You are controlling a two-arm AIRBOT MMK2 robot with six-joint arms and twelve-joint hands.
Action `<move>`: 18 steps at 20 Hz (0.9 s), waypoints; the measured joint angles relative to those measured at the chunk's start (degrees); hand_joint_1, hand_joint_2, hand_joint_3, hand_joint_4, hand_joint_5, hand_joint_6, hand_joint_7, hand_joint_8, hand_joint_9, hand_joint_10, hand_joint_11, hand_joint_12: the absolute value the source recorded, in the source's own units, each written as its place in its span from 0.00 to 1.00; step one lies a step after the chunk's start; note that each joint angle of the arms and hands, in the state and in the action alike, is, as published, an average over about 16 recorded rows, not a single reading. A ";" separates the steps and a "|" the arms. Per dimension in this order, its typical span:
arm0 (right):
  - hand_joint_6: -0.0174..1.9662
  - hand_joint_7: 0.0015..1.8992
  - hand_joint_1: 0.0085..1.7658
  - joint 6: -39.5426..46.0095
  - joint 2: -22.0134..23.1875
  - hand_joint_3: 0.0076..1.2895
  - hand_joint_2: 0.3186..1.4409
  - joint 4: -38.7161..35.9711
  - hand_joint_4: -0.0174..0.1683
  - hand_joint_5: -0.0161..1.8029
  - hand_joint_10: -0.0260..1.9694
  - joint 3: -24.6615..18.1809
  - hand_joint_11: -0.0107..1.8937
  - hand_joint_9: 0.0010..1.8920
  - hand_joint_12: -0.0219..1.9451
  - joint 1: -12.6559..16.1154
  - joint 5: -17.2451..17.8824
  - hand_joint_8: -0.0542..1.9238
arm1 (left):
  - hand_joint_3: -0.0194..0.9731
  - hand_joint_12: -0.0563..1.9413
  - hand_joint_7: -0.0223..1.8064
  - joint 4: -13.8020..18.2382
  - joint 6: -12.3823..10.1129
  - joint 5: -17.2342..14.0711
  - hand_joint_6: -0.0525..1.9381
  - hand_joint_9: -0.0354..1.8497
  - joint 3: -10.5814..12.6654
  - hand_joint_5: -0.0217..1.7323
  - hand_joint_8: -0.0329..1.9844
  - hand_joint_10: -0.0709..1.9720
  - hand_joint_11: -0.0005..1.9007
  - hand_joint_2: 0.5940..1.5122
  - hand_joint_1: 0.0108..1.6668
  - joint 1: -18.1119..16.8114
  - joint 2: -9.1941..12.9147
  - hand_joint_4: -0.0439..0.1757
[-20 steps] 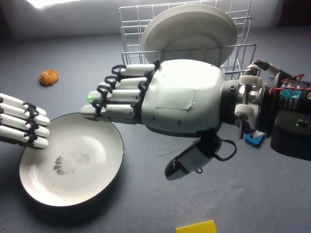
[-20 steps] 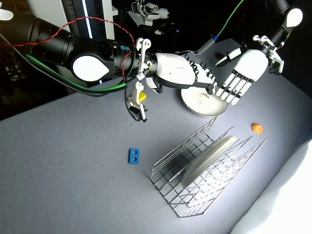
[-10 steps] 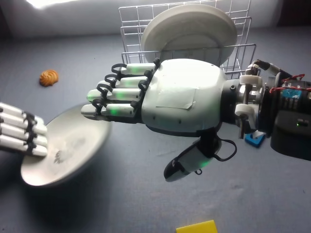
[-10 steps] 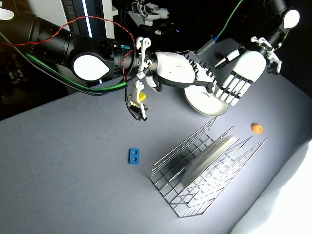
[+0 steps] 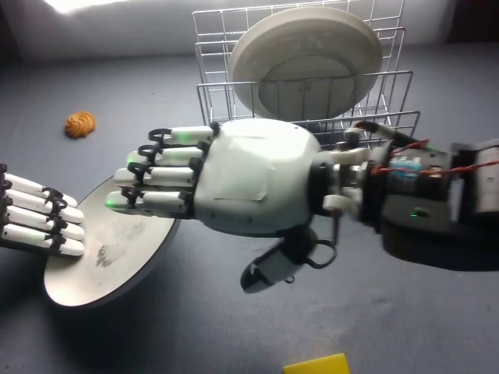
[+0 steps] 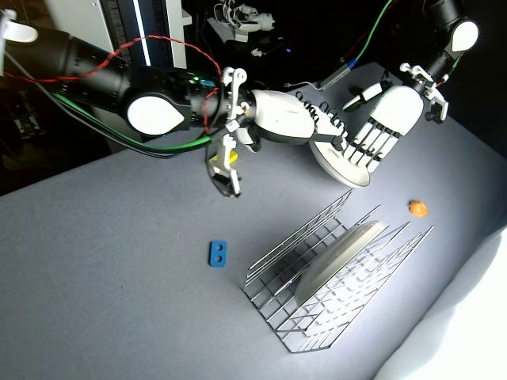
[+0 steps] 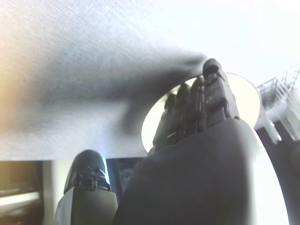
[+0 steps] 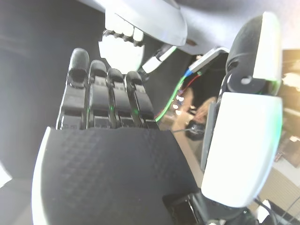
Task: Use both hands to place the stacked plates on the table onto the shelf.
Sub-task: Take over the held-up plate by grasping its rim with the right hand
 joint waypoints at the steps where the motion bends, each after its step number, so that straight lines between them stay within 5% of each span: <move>1: 0.02 0.01 0.56 -0.74 -1.26 0.01 0.39 0.01 0.11 0.05 0.02 1.02 0.01 0.05 0.33 -0.06 -0.14 0.03 | 0.04 0.04 0.01 0.02 -0.01 0.02 0.02 0.01 -0.03 0.01 0.01 0.02 0.01 0.56 0.00 0.02 -0.02 0.17; 10: 0.02 0.04 0.58 -5.84 -13.48 0.01 0.41 0.06 0.11 0.07 0.02 11.63 0.01 0.08 0.41 0.00 -0.97 0.03 | 0.04 0.04 0.01 0.23 -0.08 -0.06 0.02 0.01 0.06 0.01 0.01 0.02 0.01 0.56 0.00 -0.15 -0.22 0.16; 18: 0.08 0.25 0.61 -7.02 -19.33 0.01 0.53 -0.04 0.09 0.25 0.06 17.28 0.14 0.29 0.53 -0.01 -0.17 0.09 | 0.04 0.04 0.01 0.63 -0.43 -0.23 0.02 0.01 0.21 0.01 0.01 0.02 0.01 0.56 0.00 -0.59 -0.38 0.16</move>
